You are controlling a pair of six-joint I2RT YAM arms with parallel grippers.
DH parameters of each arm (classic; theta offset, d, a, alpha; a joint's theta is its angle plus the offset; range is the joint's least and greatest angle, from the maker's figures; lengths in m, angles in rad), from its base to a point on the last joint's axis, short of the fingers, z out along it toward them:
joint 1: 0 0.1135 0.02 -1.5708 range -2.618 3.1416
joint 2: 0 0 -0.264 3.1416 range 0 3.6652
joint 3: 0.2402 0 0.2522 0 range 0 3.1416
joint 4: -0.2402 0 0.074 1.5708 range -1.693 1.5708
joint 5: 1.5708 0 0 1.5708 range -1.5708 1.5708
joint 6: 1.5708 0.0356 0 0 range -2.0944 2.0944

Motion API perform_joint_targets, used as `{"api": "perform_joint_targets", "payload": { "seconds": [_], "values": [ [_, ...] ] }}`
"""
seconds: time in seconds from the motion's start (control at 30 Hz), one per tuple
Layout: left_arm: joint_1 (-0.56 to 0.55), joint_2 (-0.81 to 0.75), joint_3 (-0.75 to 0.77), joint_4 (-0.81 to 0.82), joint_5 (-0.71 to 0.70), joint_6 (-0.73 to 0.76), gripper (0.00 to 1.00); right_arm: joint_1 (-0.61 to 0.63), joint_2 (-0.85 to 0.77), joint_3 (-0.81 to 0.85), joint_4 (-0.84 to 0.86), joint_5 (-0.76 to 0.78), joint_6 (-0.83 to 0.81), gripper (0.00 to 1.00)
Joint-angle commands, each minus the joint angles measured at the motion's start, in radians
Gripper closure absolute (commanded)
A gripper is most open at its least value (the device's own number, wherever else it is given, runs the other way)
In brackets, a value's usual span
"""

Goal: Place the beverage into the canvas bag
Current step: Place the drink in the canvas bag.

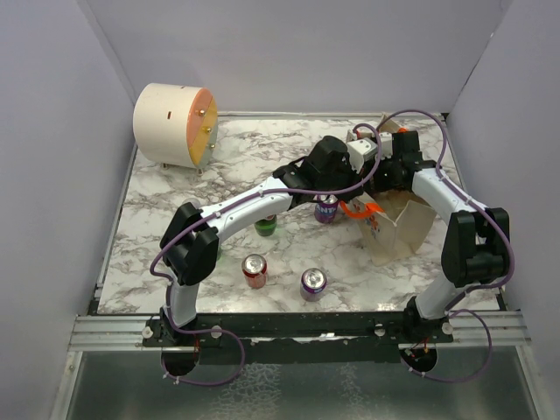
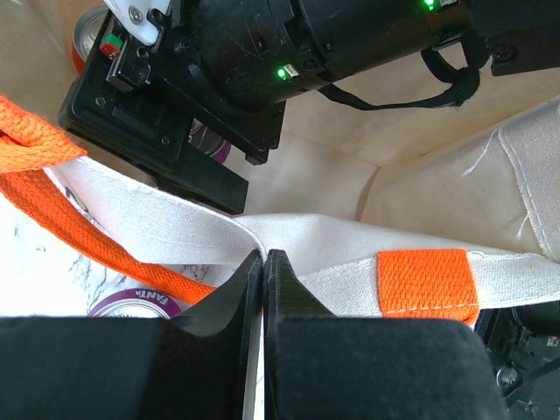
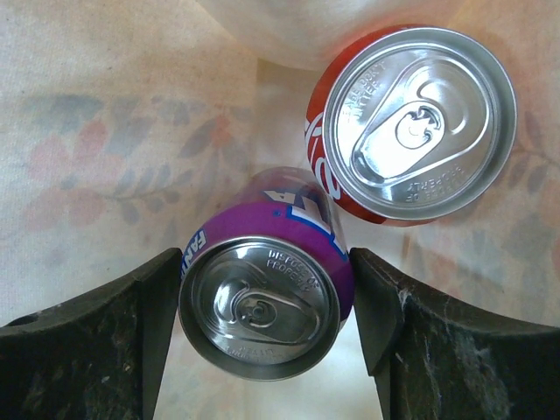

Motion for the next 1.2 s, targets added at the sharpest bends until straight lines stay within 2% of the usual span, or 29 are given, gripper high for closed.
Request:
{"api": "perform_joint_targets", "payload": {
  "seconds": [0.0,0.1,0.33,0.43,0.73,1.17],
  "values": [
    [0.0,-0.019,0.031,0.005,-0.028,0.014,1.0,0.011,-0.029,0.036,-0.032,-0.013,0.0,0.24],
    [-0.003,-0.018,0.037,0.004,-0.036,0.018,1.0,0.011,-0.04,0.026,-0.035,-0.009,-0.006,0.27],
    [-0.01,-0.025,0.066,0.0,-0.066,0.011,1.0,0.011,-0.035,-0.006,-0.025,0.005,-0.03,0.5],
    [-0.013,-0.036,0.082,0.0,-0.079,0.005,1.0,0.011,-0.037,-0.022,-0.013,0.012,-0.039,0.55],
    [-0.025,-0.059,0.102,-0.006,-0.102,0.006,1.0,0.011,-0.036,-0.049,-0.022,0.018,-0.051,0.61],
    [-0.034,-0.084,0.136,0.004,-0.107,-0.006,1.0,0.011,-0.054,-0.109,-0.007,0.045,-0.07,0.65]
  ]
}}
